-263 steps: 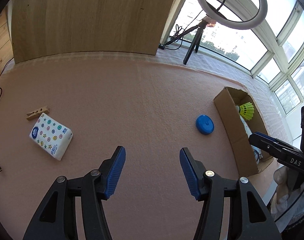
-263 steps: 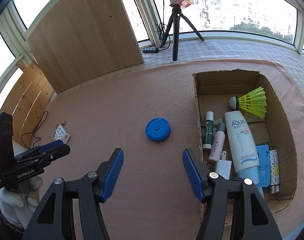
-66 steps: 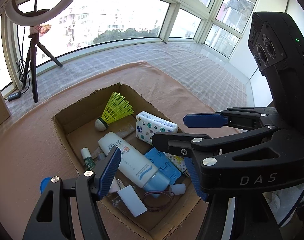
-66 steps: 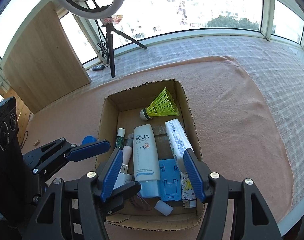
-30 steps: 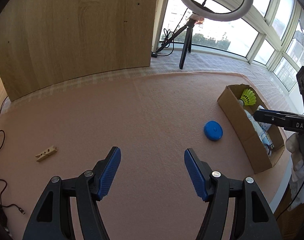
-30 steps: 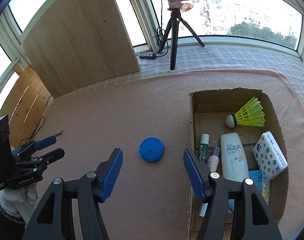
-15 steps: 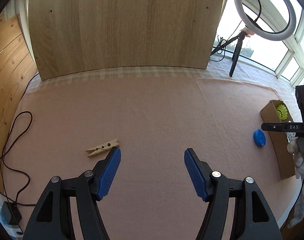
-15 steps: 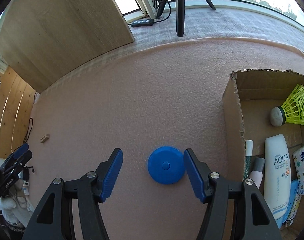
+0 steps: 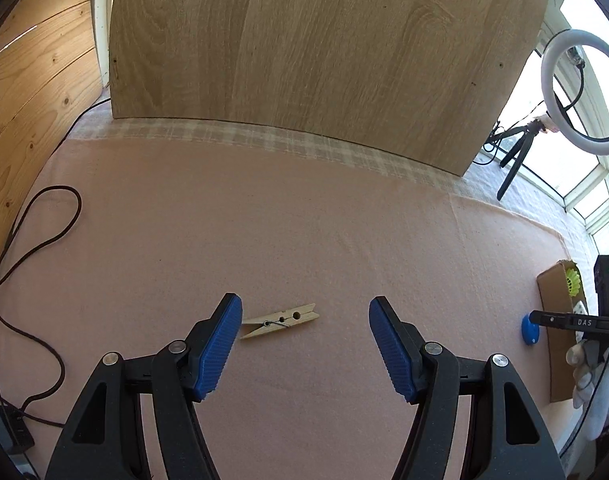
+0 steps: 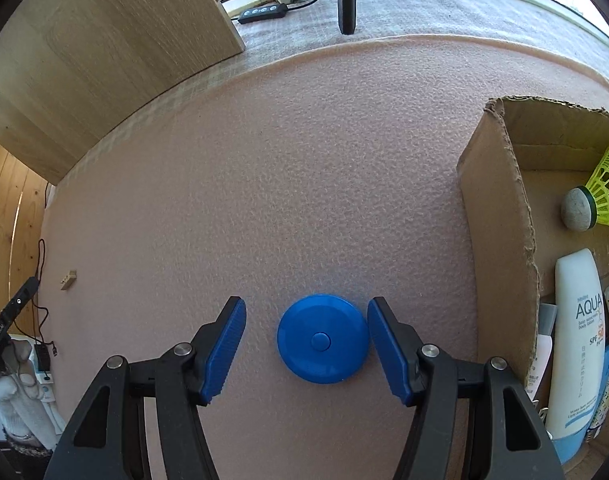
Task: Organize objects
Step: 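Move the right tool to the blue tape measure while the left tool approaches the clothespin, then close the right tool on the blue tape measure while the left tool grasps the clothespin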
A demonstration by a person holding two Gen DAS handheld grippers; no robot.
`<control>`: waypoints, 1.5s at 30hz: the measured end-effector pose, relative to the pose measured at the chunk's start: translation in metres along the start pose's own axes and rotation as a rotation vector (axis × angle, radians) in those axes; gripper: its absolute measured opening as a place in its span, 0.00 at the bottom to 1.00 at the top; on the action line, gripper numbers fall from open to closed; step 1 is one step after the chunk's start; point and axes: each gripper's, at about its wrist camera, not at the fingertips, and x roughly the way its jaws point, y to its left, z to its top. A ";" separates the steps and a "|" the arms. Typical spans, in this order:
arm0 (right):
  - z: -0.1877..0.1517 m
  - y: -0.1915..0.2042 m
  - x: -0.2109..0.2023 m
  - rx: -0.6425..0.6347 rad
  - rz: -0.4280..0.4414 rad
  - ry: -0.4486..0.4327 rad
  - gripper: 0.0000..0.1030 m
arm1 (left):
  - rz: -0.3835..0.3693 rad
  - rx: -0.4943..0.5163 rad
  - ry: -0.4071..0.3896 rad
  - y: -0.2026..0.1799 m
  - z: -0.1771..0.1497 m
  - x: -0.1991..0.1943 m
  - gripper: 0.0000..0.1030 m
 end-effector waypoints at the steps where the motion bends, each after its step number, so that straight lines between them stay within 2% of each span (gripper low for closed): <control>1: -0.001 0.000 0.001 0.007 0.010 0.006 0.57 | -0.003 -0.016 0.004 0.006 0.002 0.003 0.67; 5: -0.007 0.002 0.005 0.038 0.056 0.030 0.57 | -0.032 -0.075 0.028 0.025 0.007 0.020 0.67; 9: -0.012 0.008 0.006 0.020 0.041 0.023 0.57 | -0.028 -0.057 0.062 0.026 0.013 0.039 0.67; 12: -0.012 0.011 0.007 0.020 0.046 0.028 0.57 | -0.057 -0.051 0.101 0.024 0.016 0.053 0.67; 17: -0.011 0.014 0.008 0.012 0.047 0.028 0.57 | -0.076 0.004 0.153 0.012 0.011 0.064 0.66; 24: -0.009 0.015 0.009 -0.007 0.045 0.027 0.57 | -0.074 0.127 0.212 -0.021 -0.012 0.062 0.66; 28: -0.008 0.016 0.010 -0.017 0.045 0.025 0.57 | -0.059 0.190 0.221 -0.042 -0.028 0.059 0.66; 34: -0.009 0.017 0.009 -0.030 0.044 0.017 0.57 | 0.034 0.286 0.205 -0.059 -0.044 0.059 0.66; 35: -0.010 0.017 0.008 -0.031 0.042 0.015 0.57 | 0.042 0.291 0.201 -0.060 -0.044 0.059 0.62; 38: -0.011 0.018 0.008 -0.045 0.034 0.012 0.57 | 0.066 0.278 0.193 -0.060 -0.043 0.058 0.50; 40: -0.012 0.017 0.006 -0.053 0.026 0.011 0.57 | 0.049 0.262 0.195 -0.053 -0.041 0.053 0.50; 45: -0.014 0.018 0.006 -0.079 -0.010 -0.001 0.57 | 0.036 0.243 0.190 -0.062 -0.046 0.052 0.48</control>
